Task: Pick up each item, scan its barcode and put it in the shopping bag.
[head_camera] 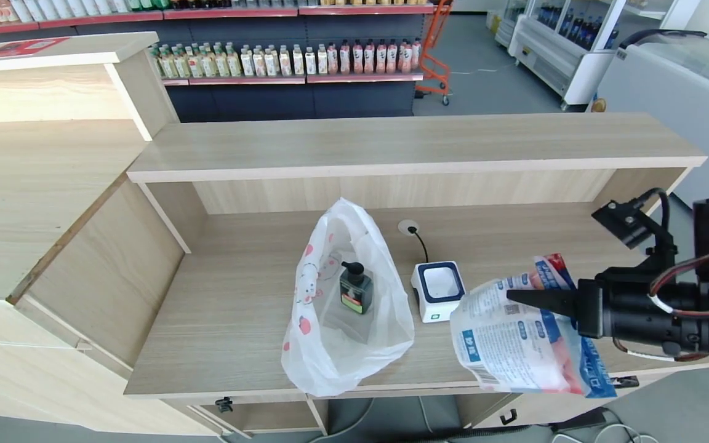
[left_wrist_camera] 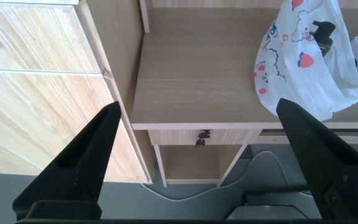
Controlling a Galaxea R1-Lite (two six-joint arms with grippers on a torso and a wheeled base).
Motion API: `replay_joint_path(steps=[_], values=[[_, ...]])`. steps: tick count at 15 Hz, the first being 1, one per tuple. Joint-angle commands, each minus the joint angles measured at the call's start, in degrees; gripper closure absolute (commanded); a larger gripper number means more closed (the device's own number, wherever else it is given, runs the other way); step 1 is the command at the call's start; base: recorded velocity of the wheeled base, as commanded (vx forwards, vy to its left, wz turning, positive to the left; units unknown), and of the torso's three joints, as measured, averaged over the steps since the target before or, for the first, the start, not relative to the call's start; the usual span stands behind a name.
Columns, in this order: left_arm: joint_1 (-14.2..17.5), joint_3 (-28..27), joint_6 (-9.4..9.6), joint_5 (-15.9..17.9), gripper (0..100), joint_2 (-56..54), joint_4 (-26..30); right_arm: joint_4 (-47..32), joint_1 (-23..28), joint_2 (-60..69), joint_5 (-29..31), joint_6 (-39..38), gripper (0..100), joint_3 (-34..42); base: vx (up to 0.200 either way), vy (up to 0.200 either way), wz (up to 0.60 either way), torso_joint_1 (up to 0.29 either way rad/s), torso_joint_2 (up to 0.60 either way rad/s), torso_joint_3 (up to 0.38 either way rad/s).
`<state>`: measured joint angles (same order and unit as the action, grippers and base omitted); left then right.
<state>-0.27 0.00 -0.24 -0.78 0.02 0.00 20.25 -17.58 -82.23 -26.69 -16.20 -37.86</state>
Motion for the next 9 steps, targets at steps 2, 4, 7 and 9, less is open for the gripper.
replay_joint_path(steps=[2,4,7,9], values=[[0.0,0.0,-0.02,0.0,0,0.0,0.0,-0.1,-4.0,-16.2,1.4,-0.4,100,-10.2,0.0,0.0,0.0,0.0,0.0,0.0],[0.0,0.0,-0.02,0.0,0,0.0,0.0,0.0,-7.9,-22.1,1.2,-1.7,100,-14.3,0.0,0.0,0.0,0.0,0.0,0.0],[0.0,0.0,-0.02,0.0,0,0.0,0.0,0.0,-11.4,-29.0,1.0,-1.8,100,-20.5,0.0,0.0,0.0,0.0,0.0,0.0],[0.0,0.0,-0.02,0.0,0,0.0,0.0,0.0,-12.3,-32.4,1.0,-1.6,100,-23.7,0.0,0.0,0.0,0.0,0.0,0.0]])
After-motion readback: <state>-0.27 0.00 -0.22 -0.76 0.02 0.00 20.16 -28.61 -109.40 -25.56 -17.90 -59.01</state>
